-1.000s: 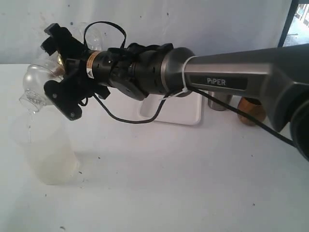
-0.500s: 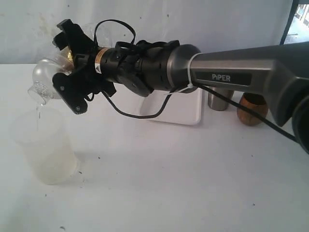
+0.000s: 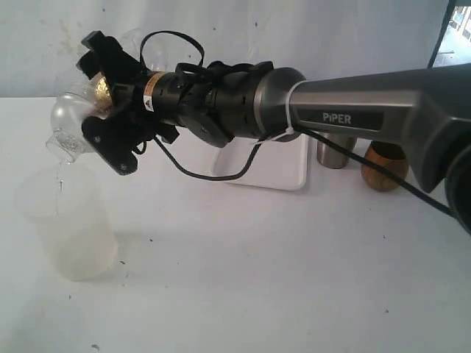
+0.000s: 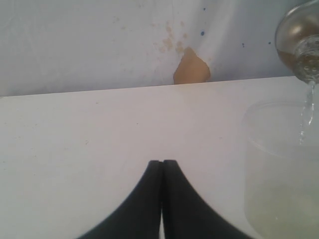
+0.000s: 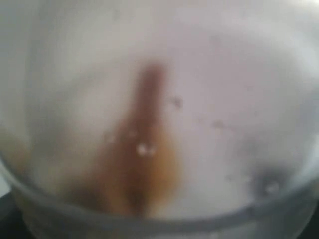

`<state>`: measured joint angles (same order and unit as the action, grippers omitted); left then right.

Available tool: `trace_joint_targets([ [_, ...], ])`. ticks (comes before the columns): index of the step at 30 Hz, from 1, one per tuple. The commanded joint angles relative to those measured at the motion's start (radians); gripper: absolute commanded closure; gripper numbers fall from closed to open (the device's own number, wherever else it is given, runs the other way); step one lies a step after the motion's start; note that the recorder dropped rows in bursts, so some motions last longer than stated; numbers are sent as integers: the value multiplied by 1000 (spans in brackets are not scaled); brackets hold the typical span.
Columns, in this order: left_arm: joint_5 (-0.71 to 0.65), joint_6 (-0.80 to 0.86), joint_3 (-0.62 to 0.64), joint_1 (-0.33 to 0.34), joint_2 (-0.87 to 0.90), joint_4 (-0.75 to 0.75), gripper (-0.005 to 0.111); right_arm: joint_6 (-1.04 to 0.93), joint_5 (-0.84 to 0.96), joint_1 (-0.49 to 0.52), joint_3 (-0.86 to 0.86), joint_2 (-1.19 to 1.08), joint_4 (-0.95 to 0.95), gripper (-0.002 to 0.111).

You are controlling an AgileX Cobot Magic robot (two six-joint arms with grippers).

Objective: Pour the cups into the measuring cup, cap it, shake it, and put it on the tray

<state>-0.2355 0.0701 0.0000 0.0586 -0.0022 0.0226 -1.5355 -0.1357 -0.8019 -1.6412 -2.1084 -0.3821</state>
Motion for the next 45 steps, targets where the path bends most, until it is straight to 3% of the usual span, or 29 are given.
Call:
trace_joint_targets([
  [1,4,-2,0,-2,2,-8,107,-15,-77,5,-13,14,9,108],
  [45,4,-2,0,-2,2,-8,107,-241,-187,5,-35,14,24,108],
])
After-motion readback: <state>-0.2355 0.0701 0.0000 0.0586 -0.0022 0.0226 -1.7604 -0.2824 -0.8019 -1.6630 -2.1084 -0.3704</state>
